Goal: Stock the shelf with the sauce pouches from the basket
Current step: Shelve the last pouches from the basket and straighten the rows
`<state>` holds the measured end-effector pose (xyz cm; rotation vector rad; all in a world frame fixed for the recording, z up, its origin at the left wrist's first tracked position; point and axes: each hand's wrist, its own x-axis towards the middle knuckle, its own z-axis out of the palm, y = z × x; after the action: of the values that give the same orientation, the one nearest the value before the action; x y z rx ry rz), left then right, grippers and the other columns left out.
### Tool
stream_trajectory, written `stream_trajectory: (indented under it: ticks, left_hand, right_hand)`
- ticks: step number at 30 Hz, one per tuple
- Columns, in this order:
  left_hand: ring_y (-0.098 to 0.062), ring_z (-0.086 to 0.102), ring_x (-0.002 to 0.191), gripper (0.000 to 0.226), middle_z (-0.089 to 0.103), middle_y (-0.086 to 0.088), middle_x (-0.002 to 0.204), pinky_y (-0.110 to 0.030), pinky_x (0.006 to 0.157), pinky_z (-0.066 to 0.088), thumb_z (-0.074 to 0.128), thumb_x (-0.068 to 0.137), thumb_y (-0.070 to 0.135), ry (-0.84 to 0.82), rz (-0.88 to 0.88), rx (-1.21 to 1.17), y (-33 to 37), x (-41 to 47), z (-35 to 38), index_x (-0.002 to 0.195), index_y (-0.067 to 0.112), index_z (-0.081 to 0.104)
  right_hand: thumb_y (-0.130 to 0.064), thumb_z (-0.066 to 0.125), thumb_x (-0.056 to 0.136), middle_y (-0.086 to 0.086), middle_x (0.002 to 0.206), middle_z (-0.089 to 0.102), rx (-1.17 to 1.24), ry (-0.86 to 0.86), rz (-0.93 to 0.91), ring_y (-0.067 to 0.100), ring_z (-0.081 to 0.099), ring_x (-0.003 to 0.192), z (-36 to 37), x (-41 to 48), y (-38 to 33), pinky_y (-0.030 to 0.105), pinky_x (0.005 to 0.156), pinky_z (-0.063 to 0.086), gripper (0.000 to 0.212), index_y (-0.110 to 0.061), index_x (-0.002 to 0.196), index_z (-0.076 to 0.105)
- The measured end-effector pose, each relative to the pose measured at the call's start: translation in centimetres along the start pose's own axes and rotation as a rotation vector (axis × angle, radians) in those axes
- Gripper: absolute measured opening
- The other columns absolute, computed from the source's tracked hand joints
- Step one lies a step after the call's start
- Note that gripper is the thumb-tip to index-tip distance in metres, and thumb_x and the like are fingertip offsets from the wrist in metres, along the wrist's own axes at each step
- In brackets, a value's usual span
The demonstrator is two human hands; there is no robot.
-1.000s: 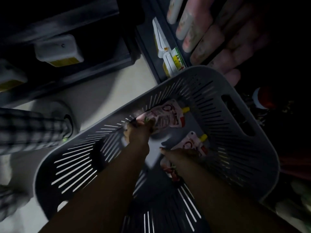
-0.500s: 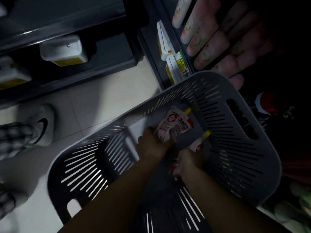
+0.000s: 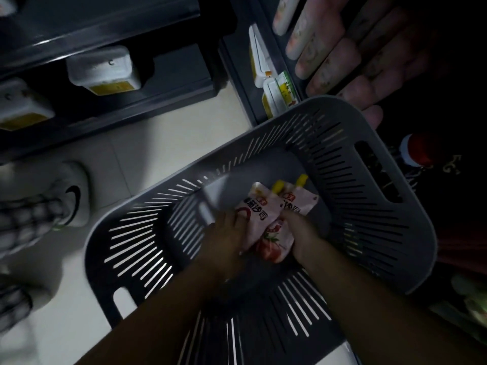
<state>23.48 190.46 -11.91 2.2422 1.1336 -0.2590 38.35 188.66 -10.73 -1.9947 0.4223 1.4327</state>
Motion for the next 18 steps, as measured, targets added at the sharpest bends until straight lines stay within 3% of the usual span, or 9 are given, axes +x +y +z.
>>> stream_trajectory:
  ticks: [1,3,6,8,10,12,15,18]
  left_hand:
    - [-0.032,0.053,0.102,0.05,0.052,-0.011,0.109,-0.036,0.079,0.046,0.07,0.068,0.033,-0.062,-0.053,-0.18,0.2,-0.2,-0.1,0.109,0.008,0.056]
    - [-0.031,0.055,0.101,0.031,0.055,-0.008,0.102,-0.032,0.081,0.044,0.062,0.079,0.027,0.041,-0.254,-0.47,0.3,0.0,-0.2,0.103,0.008,0.06]
    - [-0.028,0.051,0.11,0.045,0.053,-0.01,0.114,-0.034,0.088,0.045,0.068,0.076,0.021,0.143,-0.445,-0.486,-0.2,1.0,0.4,0.117,0.009,0.054]
    - [-0.028,0.055,0.109,0.054,0.055,-0.012,0.118,-0.03,0.084,0.046,0.074,0.072,0.012,0.072,-0.57,-0.638,0.0,1.4,0.7,0.121,0.007,0.05]
    - [-0.028,0.061,0.103,0.053,0.062,-0.014,0.116,-0.032,0.08,0.053,0.076,0.07,0.001,-0.016,-0.693,-0.963,0.7,1.5,0.0,0.118,0.003,0.053]
    - [-0.026,0.066,0.091,0.048,0.068,-0.013,0.106,-0.031,0.066,0.057,0.074,0.07,-0.005,-0.167,-0.828,-1.294,1.1,1.2,-1.0,0.115,0.001,0.057]
    - [-0.025,0.069,0.083,0.035,0.072,-0.012,0.097,-0.029,0.061,0.059,0.073,0.073,0.002,-0.308,-0.851,-1.499,1.7,0.8,-2.2,0.107,0.003,0.062]
    - [-0.028,0.07,0.086,0.029,0.072,-0.013,0.099,-0.032,0.068,0.059,0.069,0.078,0.007,-0.188,-0.817,-1.537,2.4,0.5,-3.4,0.107,0.008,0.063]
  right_hand:
    - [-0.005,0.066,0.079,0.019,0.107,0.067,-0.003,0.015,-0.006,0.033,0.065,0.094,-0.1,0.2,0.1,0.039,0.076,0.055,0.031,0.0,0.109,0.064]
    - [-0.009,0.074,0.076,0.018,0.109,0.068,-0.031,0.045,-0.008,0.033,0.066,0.096,-0.5,1.0,0.5,0.044,0.082,0.055,0.034,-0.003,0.109,0.065]
    - [-0.009,0.075,0.075,0.022,0.111,0.067,-0.076,0.05,-0.034,0.035,0.065,0.098,-1.1,1.8,0.7,0.05,0.086,0.053,0.03,-0.001,0.103,0.066]
    - [-0.006,0.075,0.076,0.022,0.111,0.066,-0.15,0.083,-0.068,0.036,0.065,0.098,-1.2,1.7,0.4,0.049,0.086,0.053,0.027,-0.001,0.1,0.065]
    - [-0.005,0.073,0.077,0.02,0.111,0.066,-0.231,0.106,-0.08,0.035,0.065,0.099,-1.2,1.5,0.0,0.043,0.083,0.053,0.029,0.001,0.103,0.064]
    - [-0.004,0.072,0.078,0.019,0.111,0.066,-0.295,0.093,-0.079,0.036,0.064,0.1,-1.4,1.5,-0.1,0.046,0.087,0.052,0.027,0.001,0.103,0.064]
    - [0.0,0.07,0.078,0.021,0.112,0.066,-0.312,0.045,-0.085,0.037,0.063,0.101,-1.5,0.7,-0.4,0.052,0.09,0.051,0.025,0.002,0.102,0.065]
    - [0.004,0.065,0.081,0.022,0.113,0.065,-0.263,-0.053,-0.094,0.038,0.062,0.103,-1.7,-0.8,-1.1,0.049,0.09,0.051,0.026,0.005,0.107,0.063]
